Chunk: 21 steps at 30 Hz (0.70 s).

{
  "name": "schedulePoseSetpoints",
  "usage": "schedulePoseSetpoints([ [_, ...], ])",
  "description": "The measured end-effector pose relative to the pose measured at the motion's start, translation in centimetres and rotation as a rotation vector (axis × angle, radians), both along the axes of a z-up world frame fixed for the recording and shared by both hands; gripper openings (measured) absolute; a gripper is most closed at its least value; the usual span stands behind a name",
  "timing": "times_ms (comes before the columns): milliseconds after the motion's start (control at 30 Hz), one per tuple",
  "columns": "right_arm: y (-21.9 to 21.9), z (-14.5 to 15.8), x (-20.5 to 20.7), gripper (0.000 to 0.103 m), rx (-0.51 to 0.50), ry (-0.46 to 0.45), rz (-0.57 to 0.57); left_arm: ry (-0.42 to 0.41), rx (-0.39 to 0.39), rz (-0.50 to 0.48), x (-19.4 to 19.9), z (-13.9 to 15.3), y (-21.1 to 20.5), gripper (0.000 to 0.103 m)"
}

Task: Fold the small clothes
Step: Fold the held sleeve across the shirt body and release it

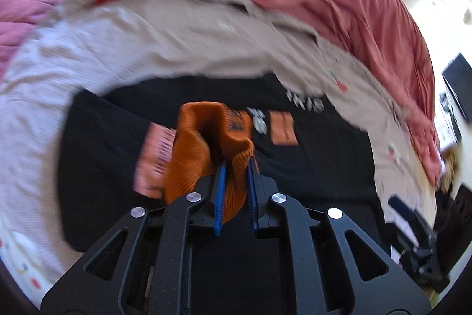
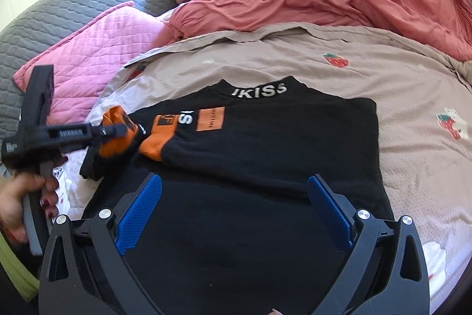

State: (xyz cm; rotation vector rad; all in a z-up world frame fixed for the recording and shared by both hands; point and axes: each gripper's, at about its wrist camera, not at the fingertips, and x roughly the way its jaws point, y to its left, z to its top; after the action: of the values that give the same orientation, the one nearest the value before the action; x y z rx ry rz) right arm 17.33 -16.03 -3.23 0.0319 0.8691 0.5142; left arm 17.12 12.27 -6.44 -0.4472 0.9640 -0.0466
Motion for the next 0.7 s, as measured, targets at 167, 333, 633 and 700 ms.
schedulePoseSetpoints([
  [167, -0.4, -0.2, 0.0, 0.099, -0.025, -0.001, -0.026, -0.019, -0.057, -0.134, -0.2, -0.3, -2.6, 0.014],
  [333, -0.7, -0.5, 0.2, 0.099, -0.053, 0.019, -0.050, -0.100, -0.051, -0.154, -1.5, 1.8, -1.8, 0.023],
  [633, 4.8, -0.4, -0.9, 0.099, -0.089, 0.029, 0.070, -0.075, 0.019, 0.104, -1.5, 2.1, 7.7, 0.033],
  [700, 7.0, -0.1, -1.4, 0.099, -0.087, 0.023, 0.129, -0.070, 0.030, 0.121, -1.5, 1.7, 8.9, 0.034],
])
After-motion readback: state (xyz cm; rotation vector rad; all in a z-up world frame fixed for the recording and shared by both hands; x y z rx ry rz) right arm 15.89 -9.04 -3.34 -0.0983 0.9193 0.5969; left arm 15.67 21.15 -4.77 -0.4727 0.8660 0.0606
